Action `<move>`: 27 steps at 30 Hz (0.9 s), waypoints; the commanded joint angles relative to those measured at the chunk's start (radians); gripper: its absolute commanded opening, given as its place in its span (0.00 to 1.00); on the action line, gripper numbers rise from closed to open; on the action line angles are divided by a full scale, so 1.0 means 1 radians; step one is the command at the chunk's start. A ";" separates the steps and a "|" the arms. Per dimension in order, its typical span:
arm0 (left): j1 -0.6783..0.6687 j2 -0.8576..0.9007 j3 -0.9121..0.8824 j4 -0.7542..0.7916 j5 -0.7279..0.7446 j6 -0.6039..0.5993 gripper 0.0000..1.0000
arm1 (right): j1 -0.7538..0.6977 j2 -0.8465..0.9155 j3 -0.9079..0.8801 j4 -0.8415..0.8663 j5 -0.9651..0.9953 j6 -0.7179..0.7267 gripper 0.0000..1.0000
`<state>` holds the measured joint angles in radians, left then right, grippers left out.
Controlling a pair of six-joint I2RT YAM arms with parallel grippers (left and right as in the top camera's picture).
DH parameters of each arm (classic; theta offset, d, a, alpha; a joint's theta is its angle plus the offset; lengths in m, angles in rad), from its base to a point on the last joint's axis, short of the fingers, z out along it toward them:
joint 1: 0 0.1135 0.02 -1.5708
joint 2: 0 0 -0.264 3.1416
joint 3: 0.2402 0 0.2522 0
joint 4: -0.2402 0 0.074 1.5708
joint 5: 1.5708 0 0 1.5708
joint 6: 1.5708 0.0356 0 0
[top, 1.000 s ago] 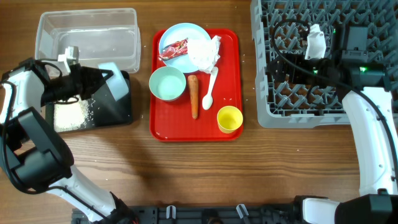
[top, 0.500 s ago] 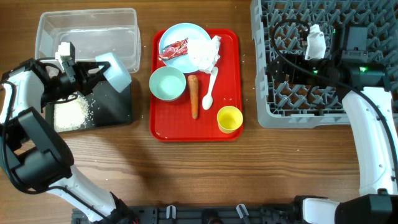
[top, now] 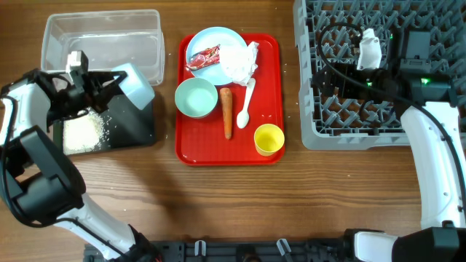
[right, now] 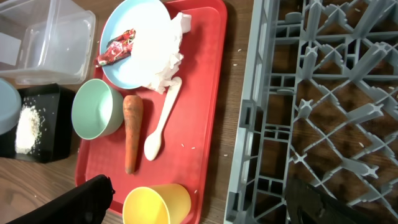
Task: Sort waste into correct bins and load items into the dishwasher rack
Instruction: 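Tip the blue bowl over the black tray to empty the scraps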
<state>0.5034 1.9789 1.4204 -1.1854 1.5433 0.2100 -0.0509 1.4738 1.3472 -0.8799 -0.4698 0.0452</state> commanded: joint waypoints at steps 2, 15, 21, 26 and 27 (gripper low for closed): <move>0.084 0.005 0.005 0.019 0.034 0.107 0.04 | 0.006 0.011 0.019 -0.003 0.010 0.007 0.92; 0.077 0.005 0.005 -0.160 -0.105 0.157 0.04 | 0.006 0.011 0.019 0.003 0.010 0.007 0.92; 0.058 0.000 0.015 -0.132 -0.127 0.157 0.04 | 0.006 0.013 0.019 0.007 0.011 0.007 0.95; -0.053 -0.106 0.105 -0.139 -0.170 0.177 0.04 | 0.006 0.013 0.019 0.003 0.010 0.008 0.95; -0.085 -0.135 0.123 -0.138 -0.218 0.176 0.04 | 0.006 0.013 0.019 0.001 0.010 0.008 0.95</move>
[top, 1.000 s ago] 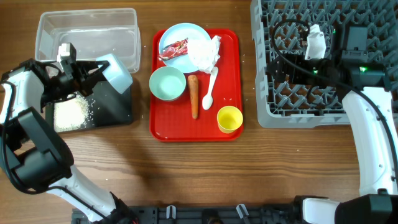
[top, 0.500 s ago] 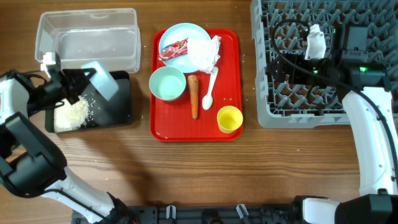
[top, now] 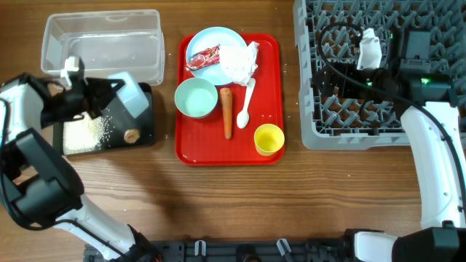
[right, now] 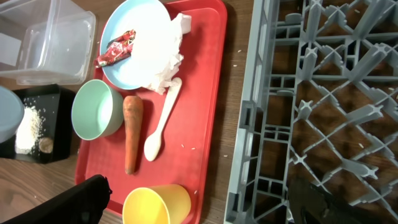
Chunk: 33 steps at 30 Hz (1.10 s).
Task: Sort waste into correct bins and load items into the dishwasher rack
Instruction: 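Tip the blue bowl over the black tray to empty the scraps, then place the blue bowl back on the red tray with the left gripper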
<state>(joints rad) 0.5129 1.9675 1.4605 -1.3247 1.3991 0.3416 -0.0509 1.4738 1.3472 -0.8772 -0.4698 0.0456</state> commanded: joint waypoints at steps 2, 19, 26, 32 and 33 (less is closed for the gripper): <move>-0.191 -0.191 0.113 0.013 -0.224 0.043 0.04 | 0.006 0.013 0.019 -0.002 0.010 0.007 0.95; -1.047 -0.266 -0.063 0.159 -1.308 -0.359 0.04 | 0.006 0.013 0.019 0.002 0.010 0.007 0.95; -1.098 -0.266 -0.287 0.416 -1.308 -0.358 0.04 | 0.006 0.013 0.019 0.004 0.010 0.007 0.95; -1.098 -0.266 -0.343 0.481 -1.345 -0.357 0.31 | 0.006 0.013 0.019 0.002 0.010 0.007 0.95; -1.098 -0.266 -0.343 0.481 -1.345 -0.357 0.40 | 0.006 0.013 0.019 0.002 0.010 0.007 0.95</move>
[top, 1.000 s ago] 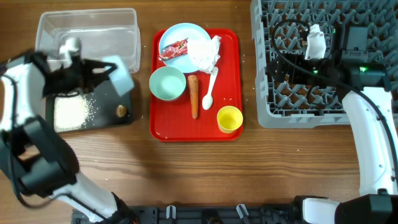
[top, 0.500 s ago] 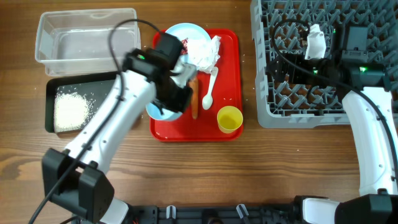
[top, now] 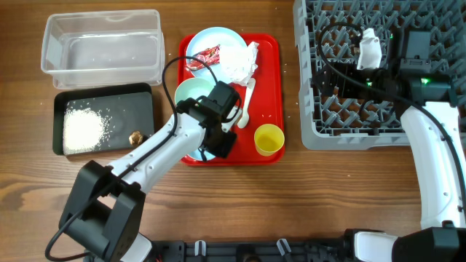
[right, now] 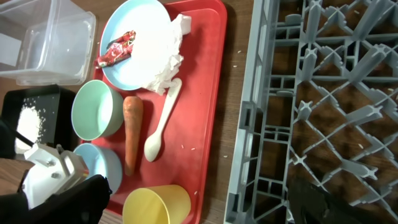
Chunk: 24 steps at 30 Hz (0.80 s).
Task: Sort waste into correct bins and load items into the dishwasher rack
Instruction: 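Place the blue bowl back on the red tray with the left gripper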
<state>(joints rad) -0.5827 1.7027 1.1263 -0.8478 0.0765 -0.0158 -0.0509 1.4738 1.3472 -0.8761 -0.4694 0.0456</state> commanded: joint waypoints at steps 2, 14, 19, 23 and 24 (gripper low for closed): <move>-0.002 -0.001 -0.009 0.016 -0.023 0.000 0.41 | 0.006 0.013 0.019 0.000 0.010 0.007 0.95; 0.015 0.019 0.252 0.249 -0.023 -0.026 0.75 | 0.006 0.013 0.019 0.008 0.010 0.008 0.96; 0.048 0.149 0.252 0.250 -0.023 -0.022 0.75 | 0.006 0.013 0.019 0.007 0.010 0.008 0.96; 0.048 0.209 0.252 0.238 -0.023 -0.023 0.70 | 0.006 0.013 0.019 0.003 0.010 0.007 0.96; 0.047 0.224 0.252 0.231 -0.023 -0.023 0.68 | 0.006 0.013 0.019 0.003 0.010 0.007 0.97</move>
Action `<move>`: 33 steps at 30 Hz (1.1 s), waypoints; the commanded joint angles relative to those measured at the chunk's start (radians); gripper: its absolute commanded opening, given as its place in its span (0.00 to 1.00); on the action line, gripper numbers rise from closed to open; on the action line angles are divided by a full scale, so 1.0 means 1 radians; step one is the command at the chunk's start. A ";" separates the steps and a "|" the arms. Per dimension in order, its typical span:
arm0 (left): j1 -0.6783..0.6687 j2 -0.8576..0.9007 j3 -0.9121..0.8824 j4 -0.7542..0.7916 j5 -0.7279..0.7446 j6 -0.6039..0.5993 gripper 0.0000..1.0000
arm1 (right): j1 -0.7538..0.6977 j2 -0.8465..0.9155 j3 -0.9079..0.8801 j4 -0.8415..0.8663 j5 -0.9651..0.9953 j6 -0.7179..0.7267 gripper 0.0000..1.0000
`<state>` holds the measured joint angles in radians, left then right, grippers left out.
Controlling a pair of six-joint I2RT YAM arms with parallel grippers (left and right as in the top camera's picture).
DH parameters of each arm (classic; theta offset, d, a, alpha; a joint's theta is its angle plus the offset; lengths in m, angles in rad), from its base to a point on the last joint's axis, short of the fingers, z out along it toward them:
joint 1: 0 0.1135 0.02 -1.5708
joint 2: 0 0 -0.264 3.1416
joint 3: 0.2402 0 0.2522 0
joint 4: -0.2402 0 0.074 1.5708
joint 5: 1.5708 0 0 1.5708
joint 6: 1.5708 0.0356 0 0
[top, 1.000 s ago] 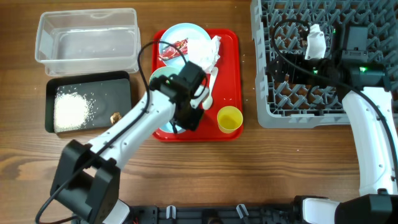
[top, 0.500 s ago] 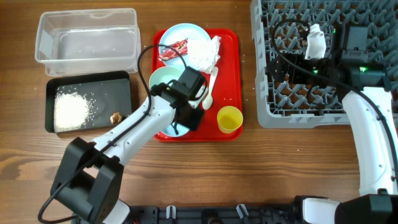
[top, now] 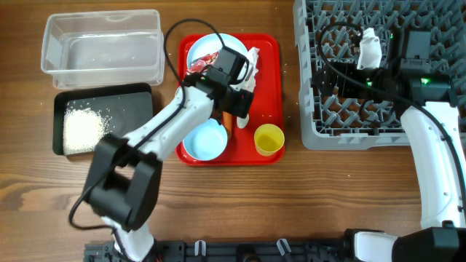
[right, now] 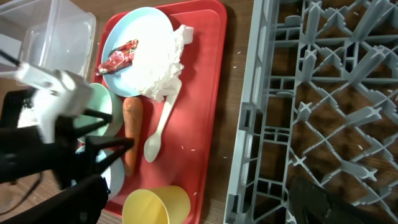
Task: Sort waste into correct bins and load items into the dishwasher rack
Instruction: 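Place the blue bowl back on the red tray with the left gripper, then grasp the orange carrot on the red tray with the left gripper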
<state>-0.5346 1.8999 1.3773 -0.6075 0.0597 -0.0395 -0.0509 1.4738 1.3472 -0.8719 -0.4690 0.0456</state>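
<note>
On the red tray (top: 266, 87) a light blue bowl (top: 205, 140) stands upright at the front left, with a yellow cup (top: 269, 138) to its right. My left gripper (top: 234, 102) hovers open over the carrot (right: 132, 118) and the edge of the green bowl (right: 109, 102), holding nothing. A white spoon (right: 163, 121) lies beside the carrot. The blue plate (right: 134, 68) at the back carries a red wrapper (right: 118, 55) and a crumpled tissue (right: 163, 59). My right gripper (right: 199, 186) hangs wide open over the left edge of the grey dishwasher rack (top: 378, 109).
A black tray (top: 102, 98) with spilled rice lies left of the red tray. Behind it sits a clear plastic bin (top: 102, 47). My left arm crosses the red tray's left side. A white object sits in the rack at the back.
My left gripper has let go of the blue bowl, which now stands on the tray's front left. The gripper has moved back over the carrot and green bowl. The right arm is unchanged.
My left gripper held the blue bowl tilted over the black tray, with rice in that tray. Then a brown bit lay beside the rice. Then the bowl was at the red tray's front. Now it rests there, released. The right gripper stayed open over the rack.
</note>
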 commanded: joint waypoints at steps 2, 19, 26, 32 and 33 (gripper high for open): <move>0.000 0.048 0.001 -0.018 -0.038 -0.023 0.66 | 0.006 0.013 0.019 -0.001 0.009 0.007 0.97; 0.000 0.155 -0.001 -0.042 -0.084 -0.048 0.64 | 0.006 0.013 0.019 0.006 0.010 0.007 1.00; -0.010 0.175 -0.001 -0.032 -0.031 -0.047 0.29 | 0.006 0.013 0.019 0.014 0.010 0.007 1.00; -0.013 0.172 0.024 -0.047 -0.030 -0.048 0.07 | 0.006 0.013 0.019 0.018 0.010 0.007 1.00; -0.013 0.165 0.048 -0.069 -0.030 -0.048 0.05 | 0.006 0.013 0.019 0.018 0.010 0.007 1.00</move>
<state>-0.5407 2.0499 1.3823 -0.6468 0.0048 -0.0891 -0.0509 1.4738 1.3472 -0.8589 -0.4686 0.0456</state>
